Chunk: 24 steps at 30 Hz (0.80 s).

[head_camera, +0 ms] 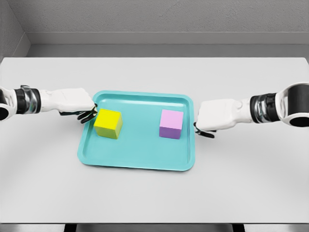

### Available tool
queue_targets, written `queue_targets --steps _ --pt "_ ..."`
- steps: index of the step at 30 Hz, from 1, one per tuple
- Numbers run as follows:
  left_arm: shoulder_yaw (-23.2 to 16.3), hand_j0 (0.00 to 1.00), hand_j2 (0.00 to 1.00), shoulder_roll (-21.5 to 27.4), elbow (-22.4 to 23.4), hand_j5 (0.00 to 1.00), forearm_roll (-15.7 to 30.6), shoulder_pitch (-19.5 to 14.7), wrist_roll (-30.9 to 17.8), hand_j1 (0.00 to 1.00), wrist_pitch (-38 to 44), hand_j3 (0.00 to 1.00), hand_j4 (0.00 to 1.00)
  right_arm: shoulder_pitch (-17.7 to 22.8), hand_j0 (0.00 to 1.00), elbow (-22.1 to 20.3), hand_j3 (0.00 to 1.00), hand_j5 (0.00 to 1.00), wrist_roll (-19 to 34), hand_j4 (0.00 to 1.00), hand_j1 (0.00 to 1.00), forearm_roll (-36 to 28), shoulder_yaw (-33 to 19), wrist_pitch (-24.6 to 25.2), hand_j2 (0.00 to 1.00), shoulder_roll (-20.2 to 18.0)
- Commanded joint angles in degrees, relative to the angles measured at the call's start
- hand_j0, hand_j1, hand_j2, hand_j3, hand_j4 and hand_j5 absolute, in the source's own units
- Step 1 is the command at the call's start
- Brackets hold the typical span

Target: Push two cubes

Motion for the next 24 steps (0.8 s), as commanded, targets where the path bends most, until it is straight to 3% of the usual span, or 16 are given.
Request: queue_targets --steps 1,9,21,23,24 --pt "-0.1 0.0 0.0 -0.3 0.0 0.0 0.2 0.0 0.0 0.0 0.1 0.0 0.0 0.0 0.09 0.3 0.09 0.09 0.0 0.09 0.09 -0.2 0.8 0.1 0.09 0.9" --pt "-0.3 0.0 0.0 -1.6 0.0 0.0 0.0 0.4 0.0 0.0 0.1 0.0 0.0 -1.1 0.09 7.1 0.09 0.09 0.0 0.09 0.09 1.2 0.9 0.1 0.09 4.2" --pt "1.5 0.0 0.0 -1.1 2.3 0.0 0.4 -0.1 0.0 0.0 0.1 0.0 0.0 -2.1 0.12 7.5 0.12 0.12 0.0 0.12 0.12 1.8 3.8 0.1 0.12 7.5" --pt "0.8 0.0 0.0 -1.6 2.1 0.0 -0.6 -0.1 0.0 0.0 0.1 0.0 0.0 -2.5 0.12 7.5 0.12 0.12 0.0 0.12 0.12 1.9 4.5 0.1 0.12 8.0" --pt "0.8 0.0 0.0 -1.9 2.3 0.0 -3.4 -0.1 0.0 0.0 0.1 0.0 0.0 -3.2 0.12 7.5 0.12 0.12 0.0 0.12 0.12 2.0 5.6 0.1 0.12 8.0"
